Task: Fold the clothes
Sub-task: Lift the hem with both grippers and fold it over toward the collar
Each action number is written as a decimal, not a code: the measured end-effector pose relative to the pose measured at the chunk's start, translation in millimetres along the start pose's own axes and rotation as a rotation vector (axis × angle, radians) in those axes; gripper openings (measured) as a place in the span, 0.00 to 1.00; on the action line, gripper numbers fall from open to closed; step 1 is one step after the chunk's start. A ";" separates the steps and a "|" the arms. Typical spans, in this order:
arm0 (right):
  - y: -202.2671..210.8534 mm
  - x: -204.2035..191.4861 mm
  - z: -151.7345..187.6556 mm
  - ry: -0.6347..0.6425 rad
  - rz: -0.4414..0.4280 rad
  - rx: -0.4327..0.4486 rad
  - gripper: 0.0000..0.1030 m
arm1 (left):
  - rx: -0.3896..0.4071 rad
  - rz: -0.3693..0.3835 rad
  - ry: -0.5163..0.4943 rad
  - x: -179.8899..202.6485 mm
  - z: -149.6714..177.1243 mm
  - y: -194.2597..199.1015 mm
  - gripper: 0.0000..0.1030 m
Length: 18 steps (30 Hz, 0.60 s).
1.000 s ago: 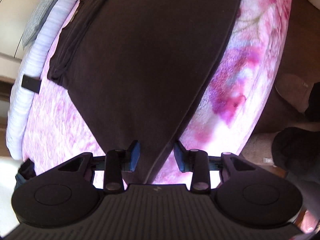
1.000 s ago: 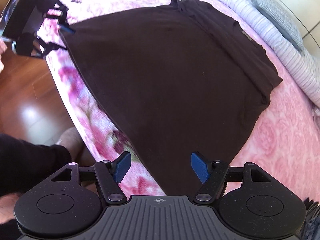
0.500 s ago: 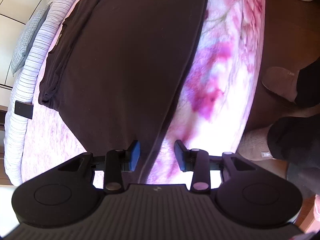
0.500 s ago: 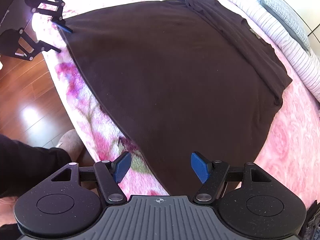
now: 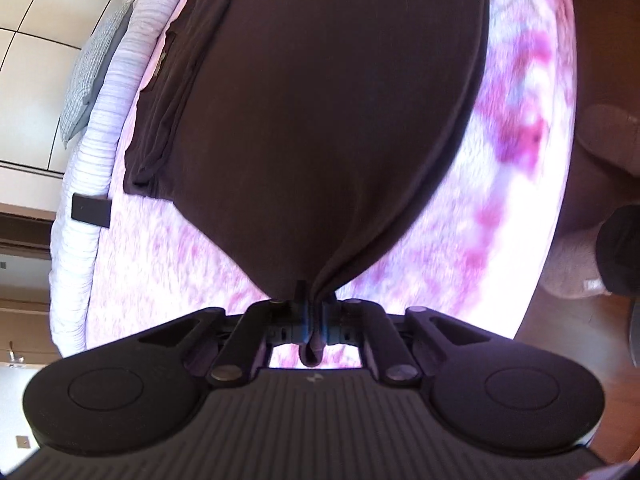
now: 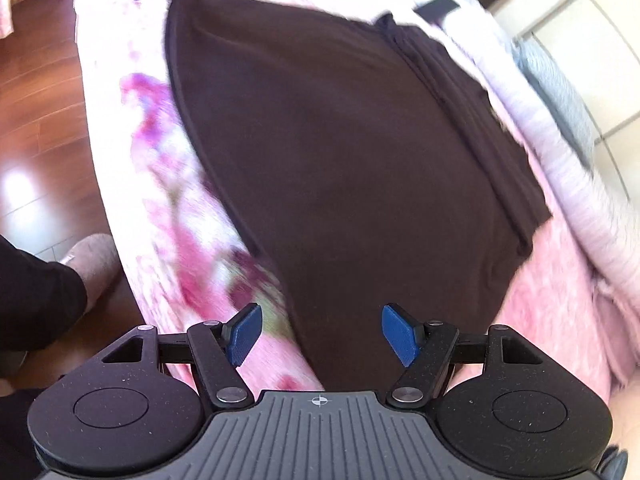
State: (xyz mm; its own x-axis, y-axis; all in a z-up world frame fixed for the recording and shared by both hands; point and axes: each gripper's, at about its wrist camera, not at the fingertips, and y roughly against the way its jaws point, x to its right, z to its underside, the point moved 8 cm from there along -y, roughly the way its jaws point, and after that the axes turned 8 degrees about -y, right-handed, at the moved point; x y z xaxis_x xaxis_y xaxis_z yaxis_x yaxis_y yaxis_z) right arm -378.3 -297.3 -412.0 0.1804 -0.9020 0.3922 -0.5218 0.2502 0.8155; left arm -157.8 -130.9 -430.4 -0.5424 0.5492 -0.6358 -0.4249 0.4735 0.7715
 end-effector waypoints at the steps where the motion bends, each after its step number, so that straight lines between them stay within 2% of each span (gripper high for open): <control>1: -0.6 -8.2 -4.5 0.018 -0.007 0.024 0.68 | 0.002 0.009 0.000 -0.1 -1.5 -0.9 0.04; 6: -16.2 -37.8 -31.8 0.073 -0.020 0.101 0.68 | -0.017 0.065 0.021 3.8 -5.6 -4.6 0.04; 10: -30.8 -43.1 -33.6 0.149 -0.044 0.140 0.68 | -0.021 0.076 0.007 2.2 -2.9 -6.3 0.03; 13: -31.4 -28.4 -24.0 0.200 0.024 0.160 0.68 | -0.028 0.076 0.029 2.7 2.7 -3.3 0.03; 18: -39.7 13.5 5.0 0.198 0.182 0.086 0.68 | -0.024 0.086 0.059 0.9 5.0 -3.5 0.03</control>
State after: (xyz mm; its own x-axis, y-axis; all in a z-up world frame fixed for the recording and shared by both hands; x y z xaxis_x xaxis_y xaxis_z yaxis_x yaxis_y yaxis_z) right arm -359.3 -321.2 -441.2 0.2319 -0.7567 0.6112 -0.6278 0.3635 0.6883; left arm -153.2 -128.6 -433.8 -0.6191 0.5450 -0.5654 -0.3919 0.4094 0.8239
